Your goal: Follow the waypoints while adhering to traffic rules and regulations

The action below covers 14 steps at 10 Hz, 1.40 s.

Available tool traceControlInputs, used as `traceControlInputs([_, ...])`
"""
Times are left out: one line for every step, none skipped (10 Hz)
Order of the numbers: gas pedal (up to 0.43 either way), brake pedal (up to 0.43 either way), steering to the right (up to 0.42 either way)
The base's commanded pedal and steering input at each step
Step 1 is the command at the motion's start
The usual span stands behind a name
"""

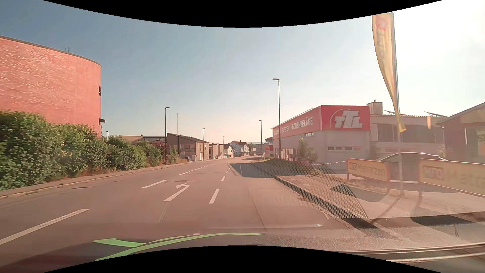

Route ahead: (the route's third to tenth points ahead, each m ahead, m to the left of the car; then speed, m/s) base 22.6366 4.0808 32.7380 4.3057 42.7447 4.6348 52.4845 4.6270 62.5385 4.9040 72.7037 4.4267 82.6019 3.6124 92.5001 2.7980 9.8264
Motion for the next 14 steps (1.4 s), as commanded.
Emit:
traceControlInputs([0.138, 0.0, -0.007])
traceControlInputs([0.13, 0.0, -0.007])
traceControlInputs([0.13, 0.0, -0.005])
traceControlInputs([0.13, 0.0, -0.005])
traceControlInputs([0.118, 0.0, -0.005])
traceControlInputs([0.118, 0.0, -0.004])
traceControlInputs([0.0, 0.0, -0.004])
traceControlInputs([0.0, 0.0, -0.004])
traceControlInputs([0.0, 0.0, -0.004])
traceControlInputs([0.0, 0.0, -0.004])
traceControlInputs([0.0, 0.0, -0.004])
traceControlInputs([0.0, 0.0, -0.004])
traceControlInputs([0.0, 0.0, -0.004])
traceControlInputs([0.0, 0.0, -0.004])
